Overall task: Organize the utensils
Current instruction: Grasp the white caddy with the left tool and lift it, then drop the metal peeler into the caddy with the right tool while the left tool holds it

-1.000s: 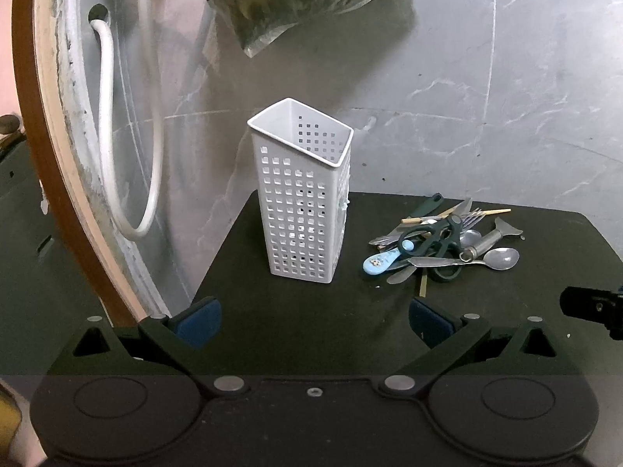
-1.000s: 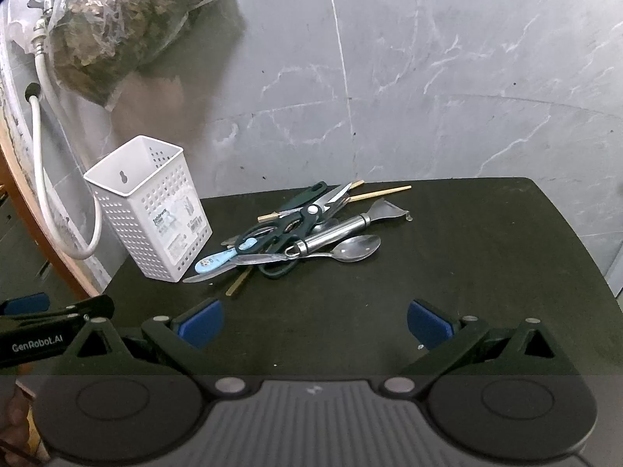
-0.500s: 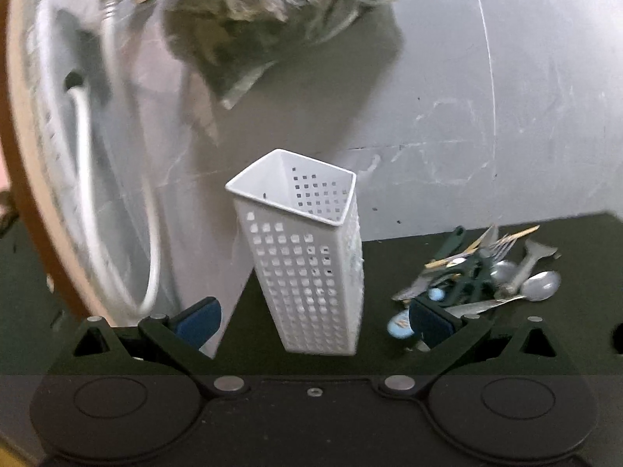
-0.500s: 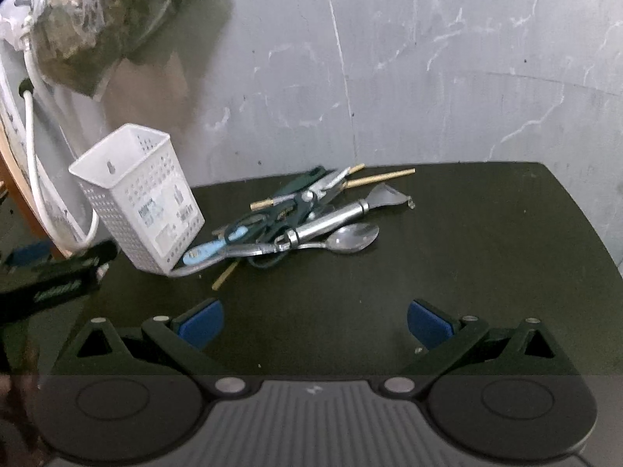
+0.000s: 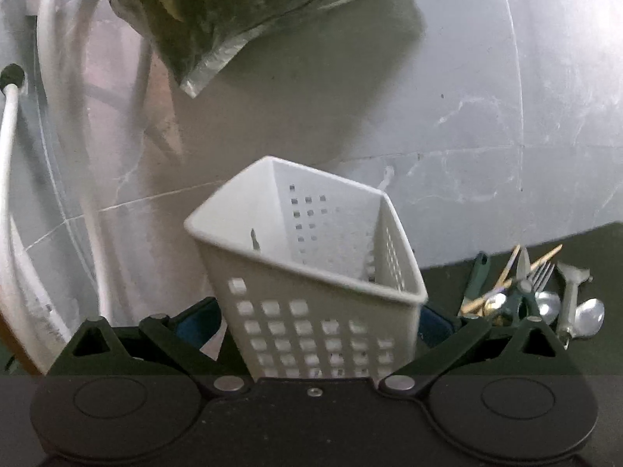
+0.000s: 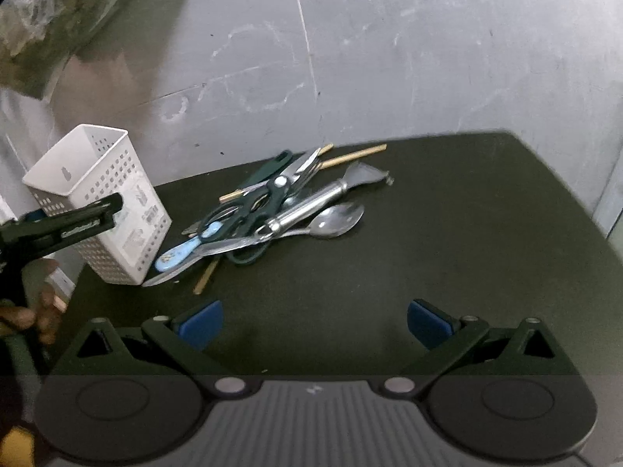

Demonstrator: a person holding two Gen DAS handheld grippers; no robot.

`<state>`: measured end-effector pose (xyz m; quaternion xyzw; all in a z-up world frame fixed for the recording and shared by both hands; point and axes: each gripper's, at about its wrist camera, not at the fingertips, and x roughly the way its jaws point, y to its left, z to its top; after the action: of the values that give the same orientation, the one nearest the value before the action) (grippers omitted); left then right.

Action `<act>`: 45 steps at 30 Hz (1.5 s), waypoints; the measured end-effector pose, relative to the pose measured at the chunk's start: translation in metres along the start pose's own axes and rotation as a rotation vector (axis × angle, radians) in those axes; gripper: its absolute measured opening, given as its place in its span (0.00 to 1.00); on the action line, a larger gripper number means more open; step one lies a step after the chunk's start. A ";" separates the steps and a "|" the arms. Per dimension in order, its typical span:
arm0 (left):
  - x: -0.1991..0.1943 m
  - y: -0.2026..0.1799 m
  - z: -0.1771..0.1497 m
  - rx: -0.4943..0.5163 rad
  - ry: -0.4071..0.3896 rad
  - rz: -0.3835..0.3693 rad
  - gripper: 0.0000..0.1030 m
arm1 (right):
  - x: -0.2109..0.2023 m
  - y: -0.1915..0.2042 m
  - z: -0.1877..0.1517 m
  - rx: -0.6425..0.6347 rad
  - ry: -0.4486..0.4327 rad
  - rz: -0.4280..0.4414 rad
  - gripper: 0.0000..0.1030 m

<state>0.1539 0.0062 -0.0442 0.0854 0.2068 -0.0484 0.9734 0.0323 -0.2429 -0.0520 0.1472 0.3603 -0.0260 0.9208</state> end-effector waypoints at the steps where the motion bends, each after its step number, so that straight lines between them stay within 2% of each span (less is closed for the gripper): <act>1: 0.001 0.003 0.000 -0.009 -0.012 -0.023 0.84 | 0.000 -0.001 0.000 0.012 0.000 0.006 1.00; 2: 0.003 0.005 0.000 -0.016 -0.018 -0.042 0.76 | 0.000 -0.002 0.000 0.021 -0.003 0.009 1.00; 5: 0.004 0.010 -0.002 -0.025 -0.036 -0.049 0.75 | 0.005 -0.004 0.004 0.036 -0.018 0.012 1.00; 9: -0.006 0.018 -0.008 -0.003 -0.043 -0.123 0.75 | 0.017 -0.011 0.011 0.048 -0.012 0.005 1.00; 14: -0.044 0.022 -0.022 0.018 -0.027 -0.174 0.75 | 0.036 -0.029 0.030 0.070 0.001 0.043 1.00; 17: -0.071 0.015 -0.028 0.029 0.005 -0.178 0.75 | 0.053 -0.041 0.054 0.089 0.024 0.086 1.00; 19: -0.086 0.008 -0.032 0.029 0.024 -0.182 0.75 | 0.064 -0.047 0.073 0.078 0.009 0.116 0.98; 21: -0.097 -0.001 -0.034 0.029 0.036 -0.191 0.75 | 0.081 -0.047 0.096 0.057 0.022 0.107 0.91; 25: -0.108 -0.018 -0.038 0.017 0.036 -0.187 0.75 | 0.134 -0.046 0.139 0.100 0.137 0.050 0.72; 28: -0.111 -0.023 -0.038 0.023 0.029 -0.184 0.75 | 0.167 -0.046 0.154 0.167 0.262 -0.021 0.49; 31: -0.111 -0.024 -0.039 0.012 0.031 -0.172 0.75 | 0.177 -0.040 0.158 0.167 0.298 -0.053 0.42; 36: -0.114 -0.025 -0.040 -0.004 0.031 -0.160 0.75 | 0.182 -0.024 0.157 0.099 0.315 -0.095 0.39; 40: -0.117 -0.025 -0.041 0.008 0.023 -0.184 0.74 | 0.182 -0.023 0.156 0.121 0.304 -0.114 0.22; 45: -0.116 -0.024 -0.041 0.029 0.017 -0.210 0.74 | 0.172 -0.057 0.151 0.315 0.290 0.005 0.18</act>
<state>0.0296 -0.0031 -0.0368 0.0778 0.2220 -0.1525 0.9599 0.2496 -0.3309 -0.0770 0.2924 0.4799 -0.0585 0.8251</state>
